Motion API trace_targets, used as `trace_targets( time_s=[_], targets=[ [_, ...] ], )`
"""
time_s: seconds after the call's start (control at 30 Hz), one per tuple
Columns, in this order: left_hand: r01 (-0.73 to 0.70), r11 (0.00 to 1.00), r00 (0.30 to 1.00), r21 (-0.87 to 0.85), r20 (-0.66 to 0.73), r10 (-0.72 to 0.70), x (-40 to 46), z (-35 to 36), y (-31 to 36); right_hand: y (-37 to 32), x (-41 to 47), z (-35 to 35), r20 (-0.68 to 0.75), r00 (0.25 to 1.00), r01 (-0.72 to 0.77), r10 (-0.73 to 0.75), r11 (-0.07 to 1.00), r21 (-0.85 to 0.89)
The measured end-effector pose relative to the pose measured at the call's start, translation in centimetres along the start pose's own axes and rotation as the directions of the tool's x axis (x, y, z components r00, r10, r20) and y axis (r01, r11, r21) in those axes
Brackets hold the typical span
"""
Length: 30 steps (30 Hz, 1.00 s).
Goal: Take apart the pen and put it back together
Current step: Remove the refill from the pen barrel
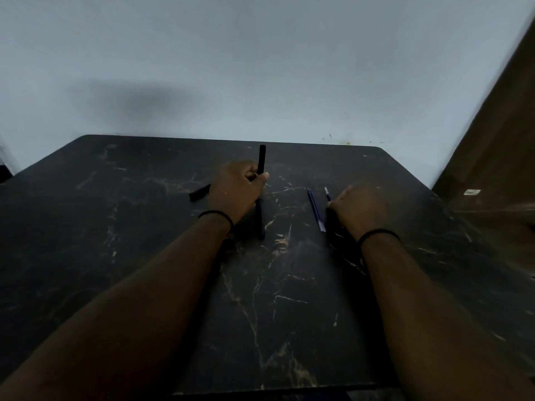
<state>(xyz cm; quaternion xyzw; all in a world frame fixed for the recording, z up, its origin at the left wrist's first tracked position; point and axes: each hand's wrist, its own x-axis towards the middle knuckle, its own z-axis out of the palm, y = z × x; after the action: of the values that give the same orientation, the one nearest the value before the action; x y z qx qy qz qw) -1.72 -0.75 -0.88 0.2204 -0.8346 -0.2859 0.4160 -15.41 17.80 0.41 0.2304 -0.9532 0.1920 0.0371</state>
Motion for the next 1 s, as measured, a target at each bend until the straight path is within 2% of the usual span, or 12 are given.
trace_targets(
  time_s=[0.2,0.33,0.4,0.57,0.7,0.87,1.0],
  targets=[
    [0.002,1.000,1.000,0.012,-0.010,-0.002,0.0,0.1,0.1,0.1,0.0,0.0,-0.026,1.000,0.002,0.000,0.995,0.099],
    [-0.004,1.000,1.000,0.016,-0.018,0.004,0.1,0.1,0.1,-0.4,-0.5,-0.1,-0.213,0.976,0.079,-0.033,0.974,0.210],
    [-0.004,1.000,1.000,0.014,-0.017,0.004,0.0,0.1,0.1,-1.0,-0.9,-0.1,-0.240,0.969,0.107,-0.054,0.971,0.212],
    [0.012,1.000,1.000,-0.008,-0.018,-0.012,-0.1,0.1,0.2,-2.2,-1.6,0.4,-0.079,0.990,0.125,-0.118,0.988,0.089],
    [0.008,1.000,1.000,0.008,-0.008,-0.008,-0.1,-0.1,0.4,-2.7,-2.3,0.5,-0.036,0.994,0.102,-0.102,0.995,0.013],
    [0.006,1.000,1.000,-0.003,-0.001,-0.006,-0.2,-0.1,0.5,-3.5,-2.4,0.3,0.014,0.998,0.057,-0.058,0.998,0.038],
    [0.003,1.000,1.000,0.005,0.001,-0.003,-0.1,0.0,0.4,-3.8,-2.2,0.2,0.040,0.996,0.082,-0.084,0.995,0.056]
  ],
)
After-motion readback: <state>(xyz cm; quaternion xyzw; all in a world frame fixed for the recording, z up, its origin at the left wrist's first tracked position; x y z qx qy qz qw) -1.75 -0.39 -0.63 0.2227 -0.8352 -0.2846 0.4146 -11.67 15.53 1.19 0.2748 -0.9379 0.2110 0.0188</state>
